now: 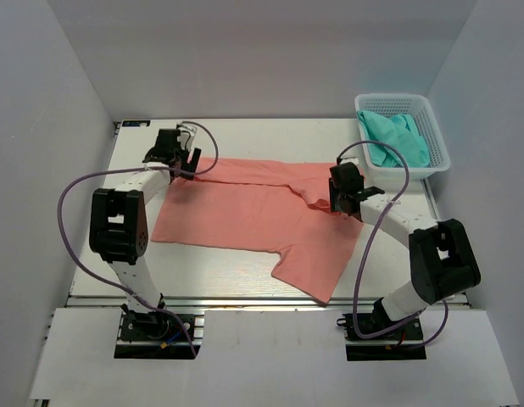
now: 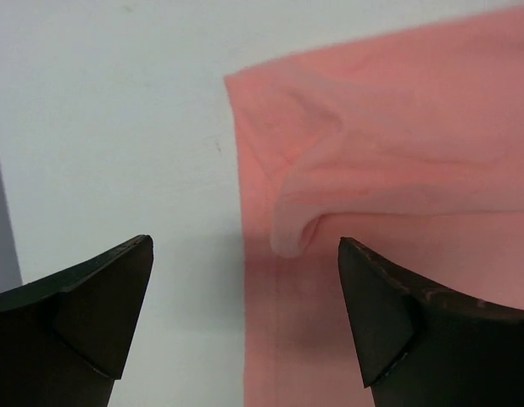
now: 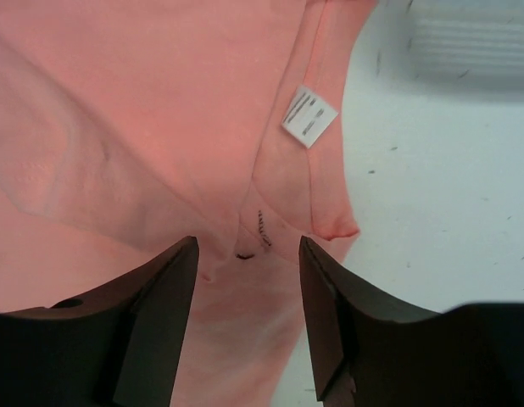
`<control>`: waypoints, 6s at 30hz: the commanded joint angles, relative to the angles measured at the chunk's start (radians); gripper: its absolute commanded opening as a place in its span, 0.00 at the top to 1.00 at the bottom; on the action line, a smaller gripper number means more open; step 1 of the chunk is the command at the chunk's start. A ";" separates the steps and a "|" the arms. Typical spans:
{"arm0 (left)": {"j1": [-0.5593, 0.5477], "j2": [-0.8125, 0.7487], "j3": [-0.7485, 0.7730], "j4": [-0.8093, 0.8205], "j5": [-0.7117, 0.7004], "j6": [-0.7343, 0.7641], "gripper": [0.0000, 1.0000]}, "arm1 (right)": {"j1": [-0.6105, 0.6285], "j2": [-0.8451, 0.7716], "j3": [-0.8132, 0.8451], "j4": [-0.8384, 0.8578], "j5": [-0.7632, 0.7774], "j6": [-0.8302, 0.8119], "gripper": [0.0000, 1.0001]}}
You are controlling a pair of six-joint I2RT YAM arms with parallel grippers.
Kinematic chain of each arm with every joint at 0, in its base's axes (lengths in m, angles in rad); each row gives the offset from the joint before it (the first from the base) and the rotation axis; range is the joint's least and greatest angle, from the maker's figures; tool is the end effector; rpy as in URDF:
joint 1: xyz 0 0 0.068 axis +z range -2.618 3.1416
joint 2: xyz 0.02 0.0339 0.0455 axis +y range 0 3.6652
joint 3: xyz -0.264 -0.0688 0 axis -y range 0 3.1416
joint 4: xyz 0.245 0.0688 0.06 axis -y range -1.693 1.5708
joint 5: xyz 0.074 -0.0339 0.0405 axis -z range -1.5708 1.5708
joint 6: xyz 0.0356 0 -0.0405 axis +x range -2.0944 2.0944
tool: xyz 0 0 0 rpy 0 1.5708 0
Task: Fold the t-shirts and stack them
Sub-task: Fold the flattened tshirt in 1/3 of the way
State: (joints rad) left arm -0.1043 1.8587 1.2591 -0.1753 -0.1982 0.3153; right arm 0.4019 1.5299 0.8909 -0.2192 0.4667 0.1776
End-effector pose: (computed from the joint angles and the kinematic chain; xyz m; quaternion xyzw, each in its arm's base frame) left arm 0.4074 -0.0356 0.2017 0.1535 0.9052 0.1313 0.3739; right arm 0.2923 0.1068 0.1993 -0.0219 0.9151 -0.1107 0.3871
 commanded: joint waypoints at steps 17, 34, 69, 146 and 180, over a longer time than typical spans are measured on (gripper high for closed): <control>0.009 -0.208 -0.116 0.020 0.353 -0.493 0.00 | 0.155 0.125 0.282 0.037 -0.576 -0.132 0.36; -0.009 -0.587 -0.547 -0.041 0.329 -0.642 0.00 | 0.089 0.401 0.402 -0.039 -0.200 0.051 0.41; -0.009 -0.627 -0.567 -0.032 0.364 -0.633 0.00 | 0.084 0.349 0.482 -0.149 -0.355 -0.043 0.92; 0.003 0.166 0.113 -0.079 0.232 -0.544 0.00 | 0.023 0.325 0.341 -0.123 -0.752 -0.023 0.33; 0.054 -0.010 -0.268 0.054 0.262 -0.653 0.00 | -0.182 0.490 0.266 -0.011 -0.896 0.183 0.30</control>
State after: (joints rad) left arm -0.0654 1.8511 1.0672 -0.1001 -0.0380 -0.2886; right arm 0.2668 1.9385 1.1816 -0.2436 -0.5362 0.3538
